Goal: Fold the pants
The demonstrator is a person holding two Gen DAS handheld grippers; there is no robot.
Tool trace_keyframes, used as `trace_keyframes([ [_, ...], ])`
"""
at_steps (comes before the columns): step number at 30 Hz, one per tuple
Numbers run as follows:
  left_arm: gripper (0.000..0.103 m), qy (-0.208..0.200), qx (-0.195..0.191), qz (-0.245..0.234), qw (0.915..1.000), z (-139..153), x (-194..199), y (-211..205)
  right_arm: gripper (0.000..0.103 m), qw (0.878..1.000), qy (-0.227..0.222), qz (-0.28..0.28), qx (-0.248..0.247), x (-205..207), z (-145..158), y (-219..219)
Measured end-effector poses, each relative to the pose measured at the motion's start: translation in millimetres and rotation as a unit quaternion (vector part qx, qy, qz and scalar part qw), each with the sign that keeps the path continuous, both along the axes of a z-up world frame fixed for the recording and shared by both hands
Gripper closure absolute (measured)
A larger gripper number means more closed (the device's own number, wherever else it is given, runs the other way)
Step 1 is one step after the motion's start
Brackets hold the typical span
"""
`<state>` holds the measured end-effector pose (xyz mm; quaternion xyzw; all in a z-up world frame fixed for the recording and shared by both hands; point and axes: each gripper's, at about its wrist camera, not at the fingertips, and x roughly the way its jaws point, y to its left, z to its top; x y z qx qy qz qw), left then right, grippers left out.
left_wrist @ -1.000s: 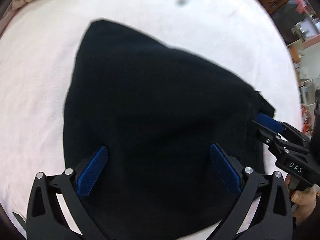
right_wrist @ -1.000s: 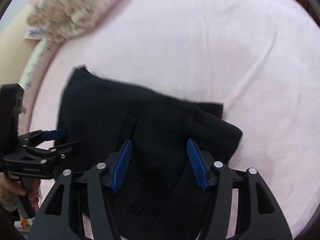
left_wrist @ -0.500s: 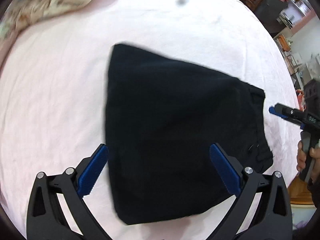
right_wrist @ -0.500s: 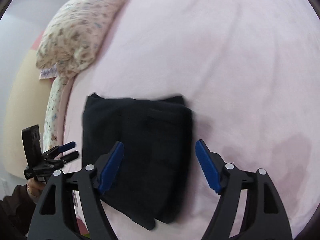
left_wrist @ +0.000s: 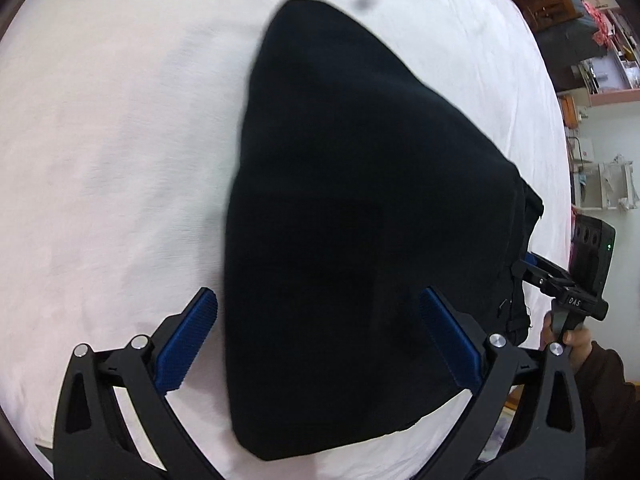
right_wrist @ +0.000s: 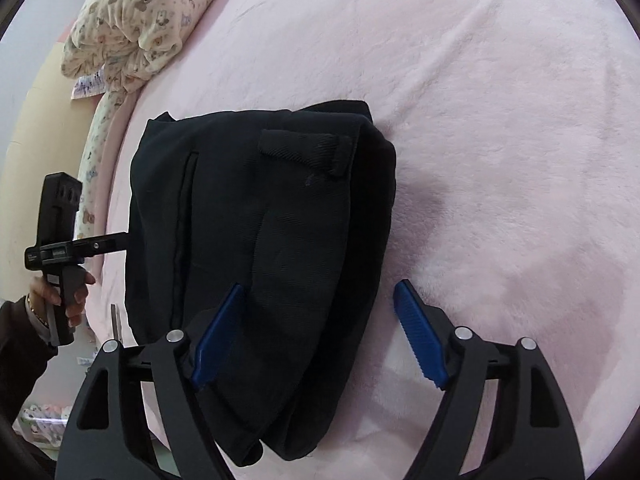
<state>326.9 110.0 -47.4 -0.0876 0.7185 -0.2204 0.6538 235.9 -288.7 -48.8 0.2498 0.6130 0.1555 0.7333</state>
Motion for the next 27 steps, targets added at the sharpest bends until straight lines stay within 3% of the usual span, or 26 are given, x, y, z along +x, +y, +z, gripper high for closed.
trace_keyframes([
  [6,0.002,0.026,-0.017,0.003,0.9995,-20.1,7.7,-32.6,0.022,0.998,-0.005,0.054,0.033,-4.5,1.6,12.6],
  [8,0.002,0.033,-0.040,0.011,0.9986,-18.6,9.3,-28.7,0.021,0.997,-0.014,0.065,0.023,-6.7,3.1,15.9],
  [9,0.002,0.038,-0.055,0.017,0.9977,-14.4,10.6,-16.4,0.022,0.998,-0.015,0.061,0.029,-7.1,2.1,13.9],
  [14,0.002,0.054,-0.097,0.035,0.9932,-20.0,11.1,-31.0,0.021,0.999,-0.024,0.025,0.035,-8.4,-5.8,6.9],
  [19,0.002,0.069,-0.126,0.064,0.9875,-26.8,16.2,-18.9,0.021,0.992,-0.017,0.024,0.124,-8.9,-7.2,1.7],
  [22,0.002,0.068,-0.153,0.057,0.9842,-28.2,14.8,-15.6,0.021,0.994,-0.018,0.031,0.106,-8.8,-13.5,1.3],
  [27,0.002,0.055,-0.137,0.040,0.9883,-34.0,12.1,-22.7,0.014,0.993,-0.042,0.046,0.098,-9.1,-10.1,8.1],
])
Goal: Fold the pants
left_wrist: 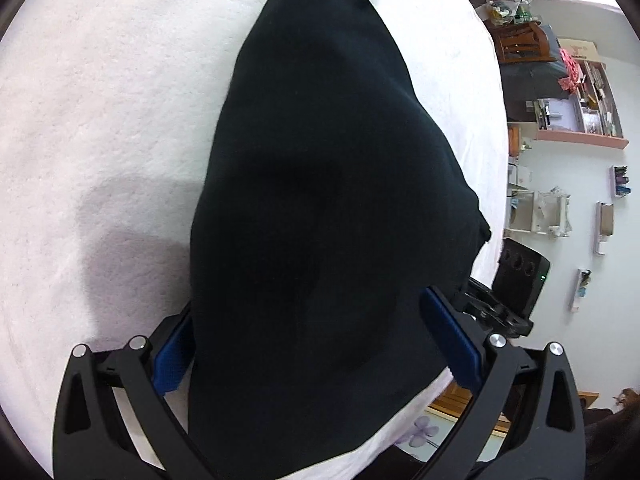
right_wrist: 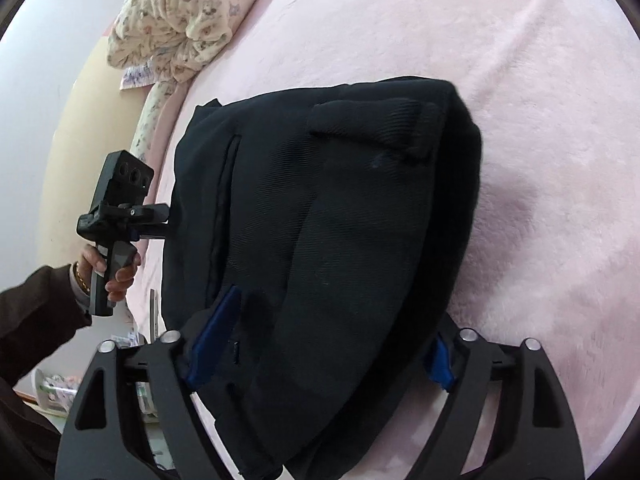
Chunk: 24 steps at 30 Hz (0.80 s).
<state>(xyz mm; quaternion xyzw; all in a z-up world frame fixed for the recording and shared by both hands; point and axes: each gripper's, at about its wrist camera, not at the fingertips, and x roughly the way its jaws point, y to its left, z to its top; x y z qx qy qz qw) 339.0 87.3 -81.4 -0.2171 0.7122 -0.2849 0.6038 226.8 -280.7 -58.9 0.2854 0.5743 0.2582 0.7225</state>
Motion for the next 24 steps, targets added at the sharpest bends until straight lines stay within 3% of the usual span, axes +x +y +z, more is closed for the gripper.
trace_keyframes([
  [3,0.002,-0.032,0.022,-0.047,0.9981,6.0,-4.3,-9.2,0.011,1.000,-0.021,0.016,-0.001,-2.9,1.2,4.0],
  [5,0.002,-0.056,0.044,-0.088,0.9936,10.1,-9.1,-20.9,0.011,1.000,-0.011,0.016,0.002,0.4,1.0,3.0],
  [9,0.002,-0.052,0.065,-0.077,0.9936,10.7,-8.2,-30.4,0.011,0.998,0.025,0.001,0.049,9.0,-0.7,-0.8],
  [10,0.002,-0.043,0.067,-0.063,0.9948,10.0,-5.9,-31.0,0.014,0.999,0.024,0.006,0.031,9.1,-1.5,0.7],
  [12,0.002,-0.028,0.069,-0.038,0.9965,7.4,-2.1,-30.6,0.035,1.000,0.025,0.001,0.013,8.1,-4.2,-1.5],
  [13,0.002,-0.022,0.074,-0.026,0.9967,7.1,-1.4,-32.9,0.039,0.999,0.029,-0.007,0.018,7.3,-5.8,-4.6],
  [18,0.003,-0.058,0.118,-0.059,0.9895,13.9,-9.6,-53.8,0.043,0.999,0.033,-0.026,0.021,6.2,-7.7,-5.0],
  [22,0.017,-0.074,0.134,-0.048,0.9870,19.8,-13.8,-52.1,0.054,0.999,0.029,-0.033,0.026,5.5,-7.6,-4.8],
  [24,0.030,-0.085,0.138,-0.048,0.9855,24.9,-17.3,-53.3,0.058,0.998,0.027,-0.041,0.038,4.6,-8.3,-6.0],
])
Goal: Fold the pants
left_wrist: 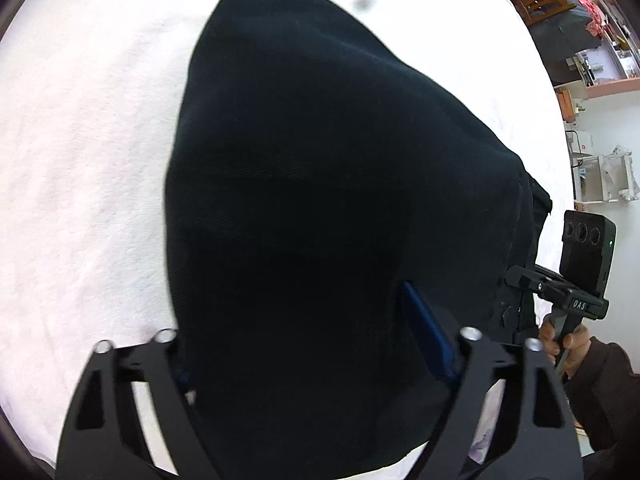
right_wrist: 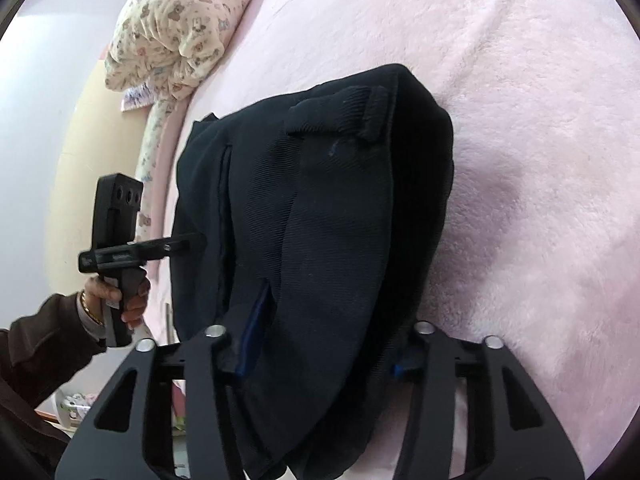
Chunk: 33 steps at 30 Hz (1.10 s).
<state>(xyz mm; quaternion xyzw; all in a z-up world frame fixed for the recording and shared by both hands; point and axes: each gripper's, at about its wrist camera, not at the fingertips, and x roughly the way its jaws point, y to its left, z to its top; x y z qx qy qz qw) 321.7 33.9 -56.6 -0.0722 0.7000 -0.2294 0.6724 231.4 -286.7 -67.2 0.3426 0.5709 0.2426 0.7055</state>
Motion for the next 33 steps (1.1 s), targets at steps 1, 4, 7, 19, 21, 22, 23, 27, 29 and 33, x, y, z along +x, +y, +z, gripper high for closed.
trace_keyframes([
  [1,0.034,-0.005,0.001,0.001,1.0000,2.3,-0.6,0.8,0.060,1.000,-0.001,-0.002,0.002,0.4,-0.1,0.9],
  [4,0.060,-0.029,0.006,-0.004,0.9995,12.9,-4.7,0.9,0.063,1.000,-0.003,-0.010,0.015,-0.7,0.7,0.4],
  [7,0.079,-0.048,-0.003,0.003,0.9988,19.4,-4.3,8.1,0.067,0.999,-0.007,-0.014,0.033,-1.4,4.0,1.1],
  [19,0.085,-0.102,-0.002,0.009,0.9948,51.4,-11.4,13.7,0.071,0.998,-0.024,-0.012,0.064,-0.6,22.1,4.8],
  [21,0.085,-0.107,0.006,0.005,0.9942,59.9,-10.2,8.2,0.071,0.997,-0.028,-0.009,0.065,-0.6,25.4,4.1],
  [22,0.085,-0.111,0.008,0.002,0.9938,63.5,-9.3,4.9,0.071,0.997,-0.030,-0.007,0.066,-0.5,27.4,4.1],
  [23,0.085,-0.117,0.009,-0.003,0.9930,68.1,-8.8,1.6,0.071,0.997,-0.033,-0.006,0.065,-0.1,30.3,4.0],
  [27,0.085,-0.129,-0.002,-0.009,0.9916,83.1,-6.4,-9.6,0.071,0.997,-0.051,-0.015,0.062,1.7,42.9,-5.6],
  [29,0.085,-0.137,-0.003,-0.012,0.9905,89.2,-4.0,-19.1,0.071,0.996,-0.060,-0.024,0.057,5.3,50.5,-15.7],
  [33,0.085,-0.154,-0.003,-0.006,0.9880,101.5,5.1,-44.9,0.071,0.996,-0.072,-0.036,0.043,15.1,61.7,-36.0],
])
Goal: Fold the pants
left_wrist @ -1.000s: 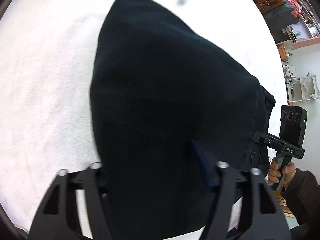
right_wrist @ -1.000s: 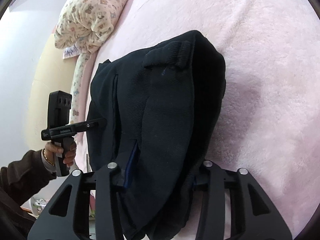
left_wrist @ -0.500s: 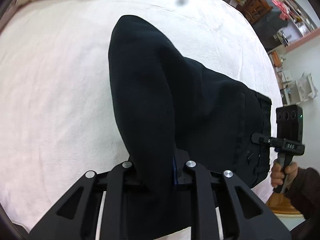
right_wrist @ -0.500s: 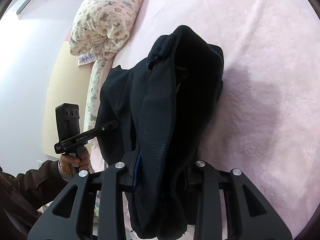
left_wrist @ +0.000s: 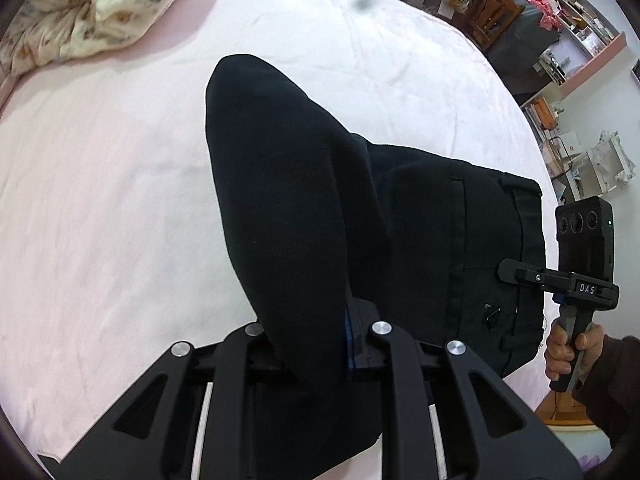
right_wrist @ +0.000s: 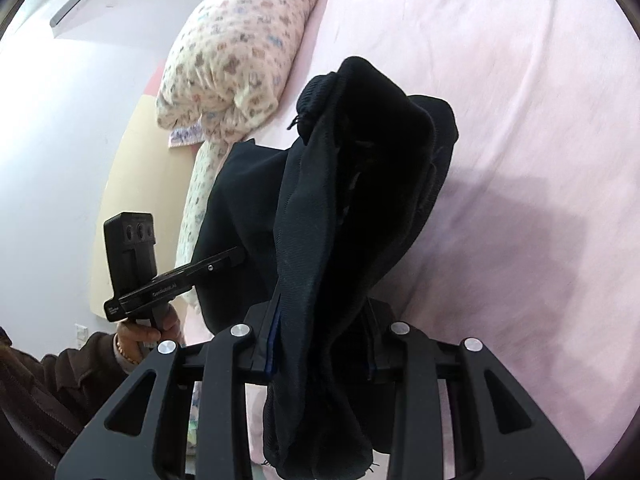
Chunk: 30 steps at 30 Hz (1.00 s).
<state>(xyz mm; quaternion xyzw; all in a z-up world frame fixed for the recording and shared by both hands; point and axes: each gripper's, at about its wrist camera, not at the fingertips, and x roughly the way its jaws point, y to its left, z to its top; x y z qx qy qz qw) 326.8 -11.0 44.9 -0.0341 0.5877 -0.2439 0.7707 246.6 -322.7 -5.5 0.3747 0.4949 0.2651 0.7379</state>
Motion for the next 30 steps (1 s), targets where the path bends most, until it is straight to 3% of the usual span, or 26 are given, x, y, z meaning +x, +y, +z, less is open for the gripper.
trace_keyframes([
  [7,0.085,-0.018,0.001,0.006,0.9998,4.2,21.7,-39.4,0.071,0.999,-0.012,-0.028,-0.024,22.2,9.7,-33.1],
  [19,0.085,-0.001,-0.016,0.025,0.9996,-15.0,46.6,-66.8,0.071,0.997,0.005,-0.067,-0.046,54.7,-4.7,-64.6],
  [30,0.084,0.000,0.023,0.019,0.9995,-37.7,45.7,-66.2,0.071,0.992,0.039,-0.105,-0.063,55.2,-33.3,-77.8],
])
